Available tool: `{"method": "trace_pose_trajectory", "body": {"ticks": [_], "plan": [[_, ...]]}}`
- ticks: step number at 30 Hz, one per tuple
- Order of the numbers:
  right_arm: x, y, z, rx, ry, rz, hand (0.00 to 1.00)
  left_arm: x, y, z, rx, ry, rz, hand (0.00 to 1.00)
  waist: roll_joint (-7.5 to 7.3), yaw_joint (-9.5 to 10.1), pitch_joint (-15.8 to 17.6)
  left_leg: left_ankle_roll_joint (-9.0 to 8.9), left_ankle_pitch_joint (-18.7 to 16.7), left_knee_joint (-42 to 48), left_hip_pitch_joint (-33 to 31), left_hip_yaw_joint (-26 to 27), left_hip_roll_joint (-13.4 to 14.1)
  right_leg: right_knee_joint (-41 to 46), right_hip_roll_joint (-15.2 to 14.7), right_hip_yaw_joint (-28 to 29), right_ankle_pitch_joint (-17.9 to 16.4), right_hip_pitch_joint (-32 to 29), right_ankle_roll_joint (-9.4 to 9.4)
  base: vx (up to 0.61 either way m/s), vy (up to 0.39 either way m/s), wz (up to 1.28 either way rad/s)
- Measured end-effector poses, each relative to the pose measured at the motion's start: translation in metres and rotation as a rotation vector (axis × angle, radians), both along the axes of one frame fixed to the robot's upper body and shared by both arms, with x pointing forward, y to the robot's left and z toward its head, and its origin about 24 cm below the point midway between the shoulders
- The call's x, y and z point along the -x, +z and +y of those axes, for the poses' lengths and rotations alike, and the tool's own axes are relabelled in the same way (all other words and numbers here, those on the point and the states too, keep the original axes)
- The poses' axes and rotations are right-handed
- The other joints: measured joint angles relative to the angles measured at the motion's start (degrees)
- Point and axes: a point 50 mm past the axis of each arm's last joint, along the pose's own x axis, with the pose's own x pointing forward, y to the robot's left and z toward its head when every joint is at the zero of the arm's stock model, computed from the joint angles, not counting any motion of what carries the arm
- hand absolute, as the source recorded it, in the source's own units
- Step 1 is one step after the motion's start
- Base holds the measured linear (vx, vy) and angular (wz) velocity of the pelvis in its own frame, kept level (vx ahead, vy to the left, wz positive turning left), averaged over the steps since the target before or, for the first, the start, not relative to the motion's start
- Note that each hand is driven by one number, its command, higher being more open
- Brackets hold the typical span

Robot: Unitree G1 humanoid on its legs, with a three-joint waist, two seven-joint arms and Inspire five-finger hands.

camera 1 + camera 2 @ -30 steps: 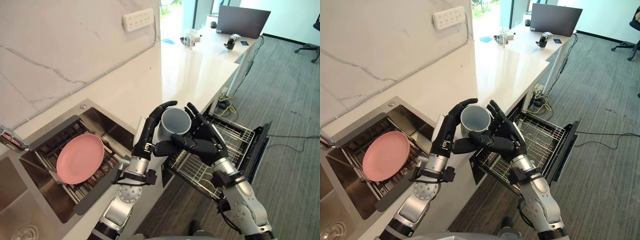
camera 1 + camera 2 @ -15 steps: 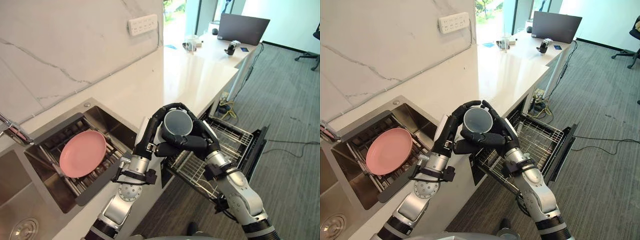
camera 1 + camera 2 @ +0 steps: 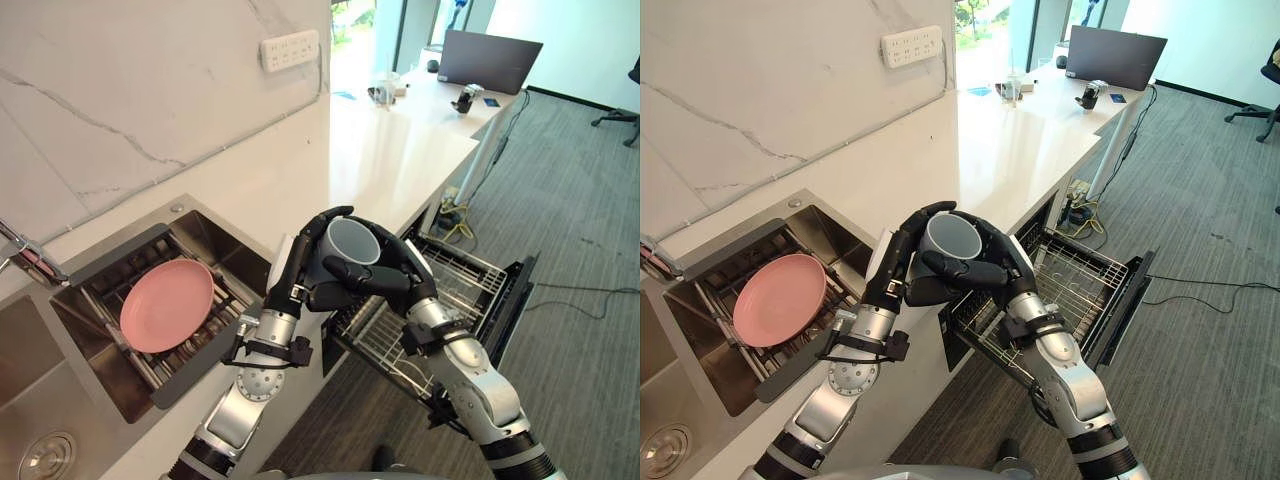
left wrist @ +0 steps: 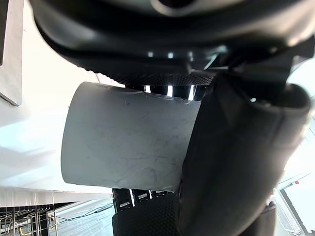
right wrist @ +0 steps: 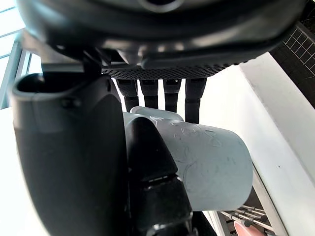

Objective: Walk over to the sink, pick up the cup, carry it to the dishwasher, place the cup inside the dishwasher, then close the dishwasher door

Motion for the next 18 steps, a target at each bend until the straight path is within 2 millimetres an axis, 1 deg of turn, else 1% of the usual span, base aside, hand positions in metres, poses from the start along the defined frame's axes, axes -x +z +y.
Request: {"method": "trace_pose_trajectory", "body": {"ticks": [10,11,16,18], "plan": [[0.0002,-0.0006,0.0014,-0.017,0.0,0.013,0.0,0.0003,-0.0002,0.0001,-0.017,0.006,-0.007,0.0,0.02,0.05,0.0,-0.05,0.2,0.0,-0.3,-0.5,0.0,0.0,0.0,-0.5,0.0,0.0,-0.07,0.0,0.004,0.01],[0.0001,-0.0007,0.0014,-0.018,-0.006,0.014,0.0,0.0003,-0.0003,0.0001,-0.017,0.007,-0.007,1.0,0.03,0.05,0.0,-0.05,0.2,0.0,-0.3,-0.5,0.0,0.0,0.0,-0.5,0.0,0.0,-0.08,0.0,0.0,0.0],[0.0005,-0.0009,0.0044,-0.063,-0.057,0.03,0.0,-0.0014,0.0028,-0.0019,-0.017,-0.001,-0.021,1.0,0.03,0.06,-0.1,-0.05,0.2,0.0,-0.3,-0.6,0.0,-0.1,0.0,-0.6,0.0,0.0,-0.09,0.0,0.0,0.0],[0.0001,0.001,0.0057,-0.087,-0.104,0.018,0.0,-0.0031,0.006,-0.0042,-0.017,-0.011,-0.035,1.0,0.04,0.06,-0.1,-0.04,0.3,0.0,-0.3,-0.6,0.0,-0.1,0.0,-0.6,0.0,0.0,-0.09,0.0,0.0,0.0]]}}
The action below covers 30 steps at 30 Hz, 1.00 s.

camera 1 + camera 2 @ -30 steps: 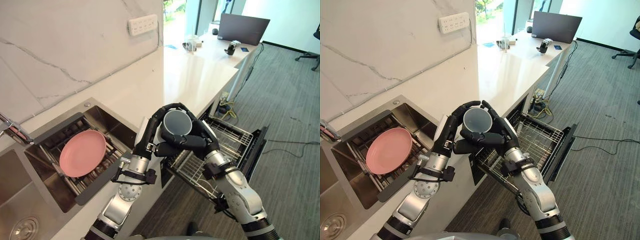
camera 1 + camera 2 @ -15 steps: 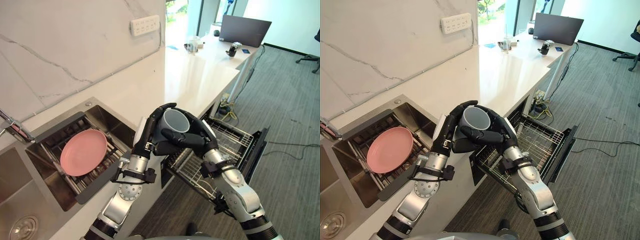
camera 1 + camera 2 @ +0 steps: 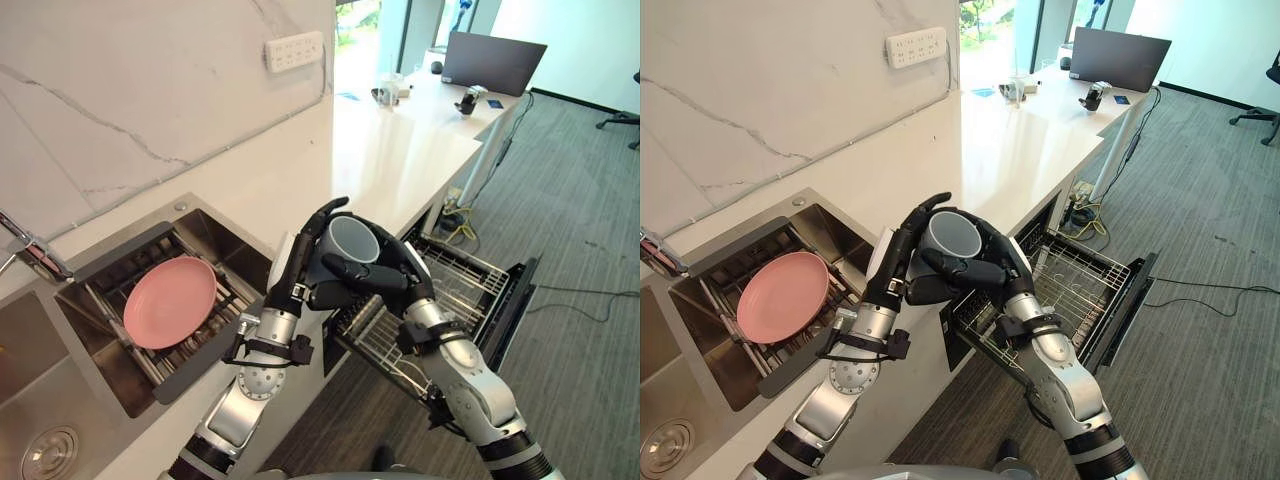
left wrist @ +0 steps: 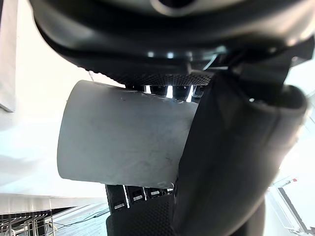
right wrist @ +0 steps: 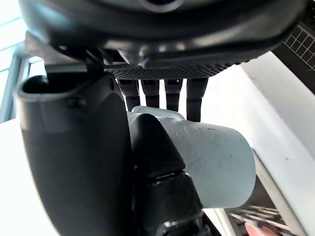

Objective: Walk over to the sink, pick up the cup, carry it to the dishwasher, place the cup inside the dishwasher, then close the dishwasher door

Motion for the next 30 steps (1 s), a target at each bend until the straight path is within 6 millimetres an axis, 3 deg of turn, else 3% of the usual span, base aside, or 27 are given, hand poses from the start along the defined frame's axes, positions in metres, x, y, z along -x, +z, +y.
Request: {"method": "trace_pose_trajectory", "body": {"ticks": [4,7,14,25,27,30], "plan": [[-0.001,0.004,-0.001,-0.015,-0.115,-0.032,0.0,0.001,0.002,-0.005,0.003,-0.025,-0.007,1.0,0.01,-0.01,0.0,0.01,0.0,0.0,0.0,0.0,0.0,0.0,0.0,0.0,0.0,0.0,0.0,0.0,0.0,0.0],[-0.004,0.01,-0.012,-0.042,-0.275,-0.054,0.0,0.01,0.006,-0.018,0.011,-0.104,-0.02,1.0,0.02,0.24,0.0,0.08,0.1,0.0,0.0,0.0,-0.1,0.0,0.0,0.1,0.0,-0.1,0.0,0.0,0.0,0.0],[-0.01,0.014,-0.069,-0.027,-0.656,-0.056,0.0,0.034,0.03,-0.036,0.077,-0.292,-0.152,1.0,0.05,0.04,0.0,0.24,0.9,-1.5,0.8,0.1,-0.6,0.0,-0.1,0.1,0.1,-0.1,0.09,0.0,0.0,0.0],[0.012,0.021,-0.133,-0.055,-0.975,-0.108,0.0,0.036,0.017,-0.022,0.268,-0.343,0.016,1.0,0.03,-0.69,0.0,0.24,1.1,-2.6,1.7,1.7,-0.7,0.6,-0.1,1.5,-0.6,-0.9,0.57,-0.01,0.011,-0.07],[0.025,0.013,-0.148,-0.043,-1.024,-0.08,0.0,0.034,0.019,-0.022,0.332,-0.334,0.027,1.0,-0.17,-1.03,0.1,0.38,1.0,-2.2,0.8,2.9,-0.6,11.0,-1.9,3.8,-4.9,-6.9,0.14,-0.02,0.038,-0.24],[0.04,0.003,-0.161,-0.015,-1.064,-0.047,0.0,0.03,0.021,-0.018,0.367,-0.306,0.032,1.0,-0.96,-2.59,0.6,0.71,0.7,-2.1,0.8,3.1,-1.8,18.0,-4.1,5.2,-8.3,-10.1,0.53,-0.02,0.014,-0.06]]}}
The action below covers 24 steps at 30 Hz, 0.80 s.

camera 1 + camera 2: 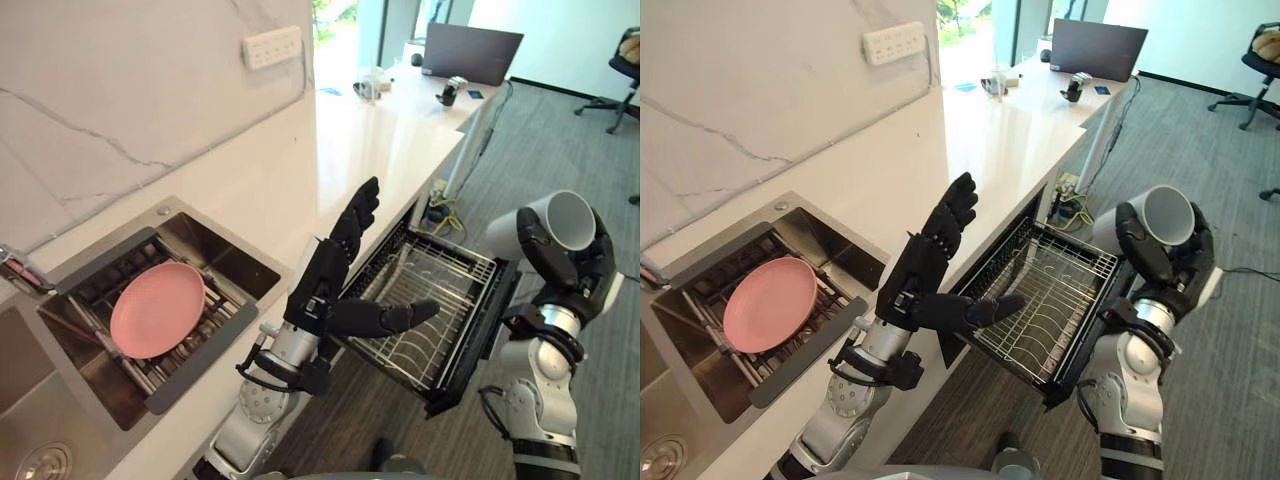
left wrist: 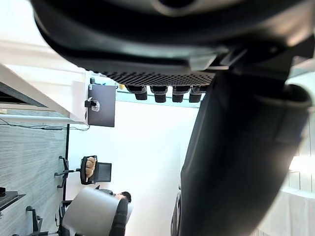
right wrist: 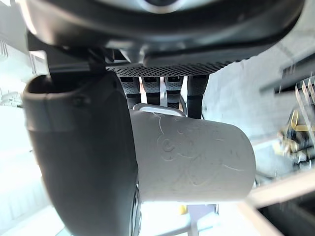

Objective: Walk over to the sink, pick up the cup, carry it to the dishwasher, place the cup inside the dishwasher, then close the dishwasher door

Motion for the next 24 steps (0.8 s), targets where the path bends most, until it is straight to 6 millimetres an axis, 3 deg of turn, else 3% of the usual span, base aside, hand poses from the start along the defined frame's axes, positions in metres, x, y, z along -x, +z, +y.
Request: {"method": "trace_pose_trajectory", "body": {"ticks": [6,9,11,14,16,17,20,24], "plan": [[0.016,-0.019,0.003,-0.044,0.017,0.039,0.0,-0.011,0.009,0.013,0.09,0.107,-0.001,1.0,0.27,0.27,-0.2,-0.25,-1.6,2.8,-2.9,0.2,1.4,-4.4,1.6,0.3,1.8,0.0,0.67,-0.03,0.003,-0.01],[0.016,-0.024,0.011,-0.056,0.055,0.052,0.0,-0.016,0.01,0.02,0.123,0.156,0.02,1.0,0.11,0.38,0.5,-1.68,-3.6,9.0,-6.6,-2.4,4.4,-3.5,4.0,1.4,0.0,0.2,-0.02,0.01,-0.111,0.31],[0.009,-0.023,0.021,-0.05,0.127,0.042,0.0,-0.019,0.01,0.028,0.135,0.206,0.035,1.0,0.75,1.7,1.0,-2.95,-5.3,14.6,-9.1,-3.6,8.2,-6.1,7.6,0.4,1.5,1.9,-2.12,0.0,-0.165,0.01],[-0.004,-0.016,0.033,-0.008,0.232,0.015,0.0,-0.023,0.004,0.04,0.148,0.285,0.075,1.0,1.51,1.64,2.6,-3.69,-5.8,16.6,-9.3,-4.9,10.9,-8.9,10.5,-0.7,2.4,4.2,-3.43,-0.03,-0.135,0.02],[-0.004,-0.015,0.031,0.027,0.247,0.024,0.0,-0.022,-0.001,0.041,0.165,0.298,0.109,1.0,2.33,1.37,3.0,-3.67,-5.8,17.0,-9.3,-4.9,11.2,-10.8,11.0,-1.7,2.4,5.6,-3.56,-0.05,-0.059,0.25],[-0.001,-0.015,0.027,0.06,0.238,0.045,0.0,-0.02,-0.009,0.04,0.188,0.294,0.151,1.0,3.25,0.91,3.4,-3.29,-5.7,17.3,-9.2,-2.3,11.7,-11.5,11.0,-2.7,1.9,6.4,-4.28,-0.04,-0.008,0.29],[0.0,-0.019,0.024,0.067,0.239,0.064,0.0,-0.017,-0.02,0.04,0.212,0.279,0.21,1.0,4.02,0.23,3.4,-2.32,-5.6,16.4,-9.0,1.5,12.0,-12.0,10.2,-3.4,2.1,6.2,-3.97,0.0,0.053,0.12],[0.007,-0.037,0.021,0.05,0.245,0.144,0.0,-0.012,-0.028,0.032,0.225,0.131,0.241,1.0,4.29,0.12,3.3,-2.7,-3.3,11.4,-6.8,2.8,9.3,-12.4,8.1,-3.0,3.1,6.2,-2.32,0.08,0.074,0.01]]}}
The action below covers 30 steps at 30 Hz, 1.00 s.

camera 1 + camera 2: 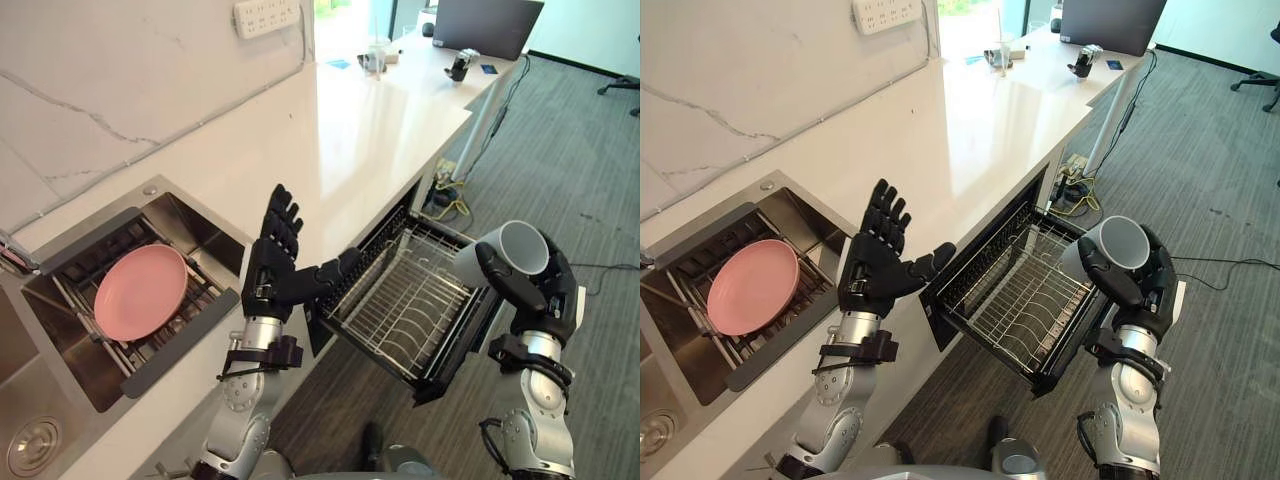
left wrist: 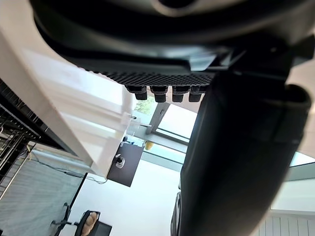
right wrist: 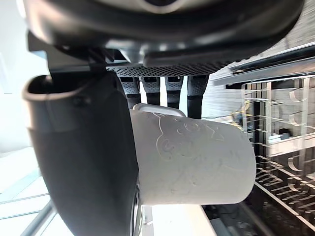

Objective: Walk over to the sink, pick up the cup, carry it to the dishwasher, place the cup inside the dishwasher, then close the dishwasher door

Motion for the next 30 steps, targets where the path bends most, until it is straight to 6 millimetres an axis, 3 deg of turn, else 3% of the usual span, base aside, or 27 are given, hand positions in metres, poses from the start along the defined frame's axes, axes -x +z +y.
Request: {"method": "trace_pose_trajectory", "body": {"ticks": [3,12,18,22,23,26,30], "plan": [[0.002,-0.017,0.0,-0.023,0.008,0.083,0.0,0.003,0.0,-0.009,-0.013,-0.09,-0.019,1.0,0.15,-0.03,-0.1,0.34,1.4,-3.6,2.0,0.0,-2.1,-0.4,-1.3,-0.3,0.5,0.7,0.23,0.11,0.073,0.09],[0.009,-0.05,0.0,-0.03,0.045,0.246,0.0,0.008,0.0,-0.018,0.08,-0.277,-0.047,1.0,0.28,0.4,-0.5,0.73,2.1,-6.6,2.9,-2.1,-4.3,-5.2,-2.1,-2.9,1.9,4.0,1.64,0.05,0.033,0.16],[0.008,-0.077,0.006,-0.058,0.105,0.364,0.0,0.019,-0.007,-0.043,0.153,-0.551,-0.003,1.0,0.53,0.97,-1.4,0.95,2.4,-7.8,3.0,-2.6,-5.0,-5.5,-2.5,-3.5,2.0,4.1,1.73,0.03,0.037,0.06],[0.0,-0.085,0.004,-0.044,0.156,0.424,0.0,0.035,-0.055,-0.068,0.068,-0.735,0.273,1.0,0.45,1.66,-2.5,1.23,3.6,-9.6,3.5,-3.0,-5.7,-5.5,-3.0,-4.0,2.1,4.1,1.9,-0.02,0.034,0.08],[-0.005,-0.083,0.005,-0.041,0.178,0.421,0.0,0.044,-0.081,-0.069,-0.004,-0.749,0.401,1.0,0.39,1.61,-2.7,1.26,3.7,-9.7,3.5,-3.1,-5.7,-5.5,-3.0,-4.0,2.2,4.1,1.95,-0.04,0.022,0.01],[-0.013,-0.078,0.004,-0.018,0.207,0.408,0.0,0.06,-0.121,-0.052,-0.169,-0.697,0.578,1.0,0.27,1.6,-2.7,1.21,4.9,-11.2,4.1,-3.4,-6.0,-5.5,-3.0,-4.4,2.3,4.1,2.01,-0.05,0.019,0.04],[-0.017,-0.08,0.002,0.015,0.233,0.44,0.0,0.068,-0.142,-0.022,-0.346,-0.603,0.661,1.0,0.06,1.65,-2.5,1.29,6.6,-14.0,4.9,-4.2,-6.6,-5.8,-3.2,-5.4,2.5,4.2,1.99,-0.05,0.019,0.1]]}}
